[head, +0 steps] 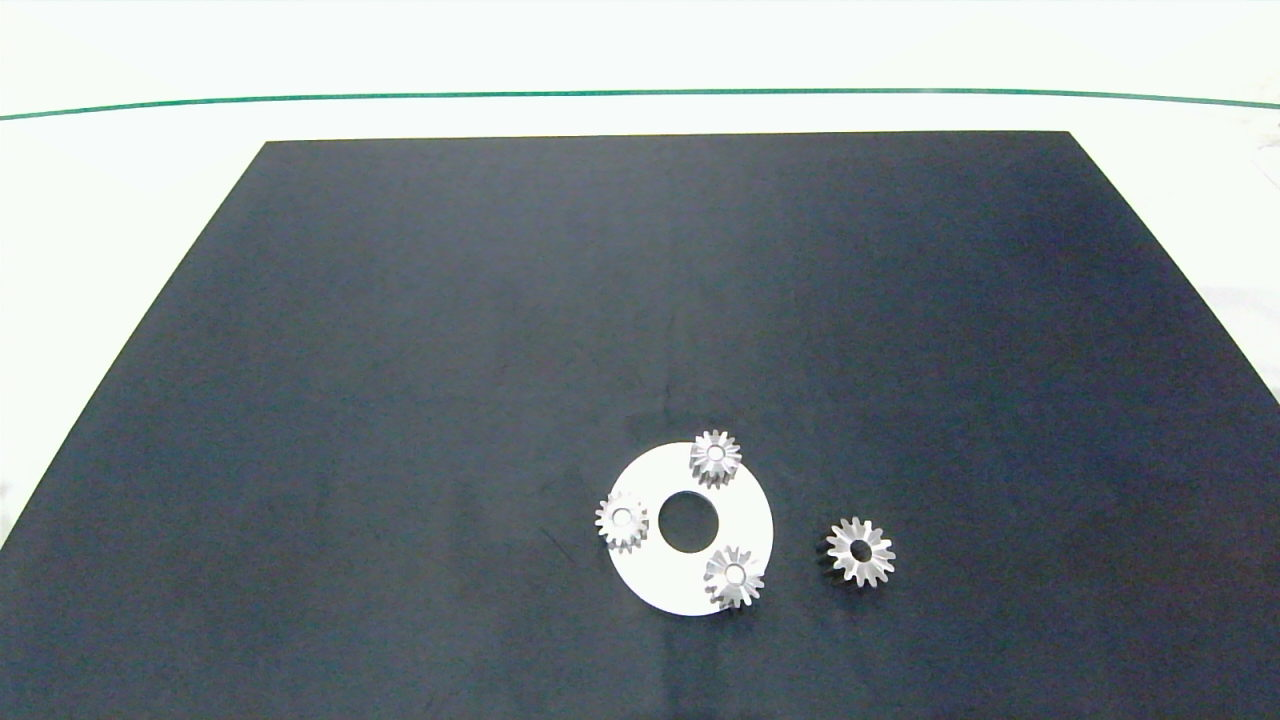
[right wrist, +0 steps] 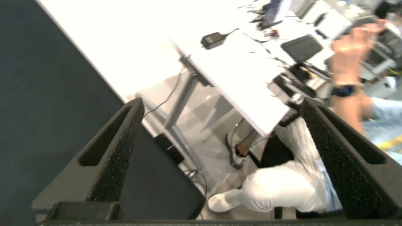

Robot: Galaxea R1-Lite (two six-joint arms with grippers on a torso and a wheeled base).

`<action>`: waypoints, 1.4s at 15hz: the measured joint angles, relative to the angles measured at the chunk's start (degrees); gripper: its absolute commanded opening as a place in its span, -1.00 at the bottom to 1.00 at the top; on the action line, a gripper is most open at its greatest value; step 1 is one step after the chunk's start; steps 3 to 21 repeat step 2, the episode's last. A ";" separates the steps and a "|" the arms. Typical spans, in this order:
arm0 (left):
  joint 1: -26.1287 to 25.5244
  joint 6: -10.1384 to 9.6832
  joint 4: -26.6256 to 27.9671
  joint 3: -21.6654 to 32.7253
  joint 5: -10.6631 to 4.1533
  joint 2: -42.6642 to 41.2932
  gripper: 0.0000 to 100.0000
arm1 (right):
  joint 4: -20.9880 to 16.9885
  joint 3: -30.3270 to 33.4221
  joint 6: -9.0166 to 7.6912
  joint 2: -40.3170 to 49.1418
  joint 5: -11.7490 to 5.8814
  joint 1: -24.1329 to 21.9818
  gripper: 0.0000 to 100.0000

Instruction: Remove an incorrectly installed larger gear and replace it with the correct smaller gear

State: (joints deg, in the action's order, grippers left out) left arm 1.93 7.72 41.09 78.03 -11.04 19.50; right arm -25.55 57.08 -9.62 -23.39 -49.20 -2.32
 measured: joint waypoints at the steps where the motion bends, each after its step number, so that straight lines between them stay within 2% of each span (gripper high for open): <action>1: -0.66 0.00 -0.04 -2.24 -0.02 -2.45 1.00 | -0.20 -1.57 -0.07 2.82 0.15 -0.88 1.00; 2: -1.27 -0.01 -0.02 -5.05 -0.02 -5.01 1.00 | -0.35 -3.41 -0.09 5.53 0.22 -1.43 1.00; 21: -1.27 -0.01 -0.02 -5.05 -0.02 -5.01 1.00 | -0.35 -3.41 -0.09 5.53 0.22 -1.43 1.00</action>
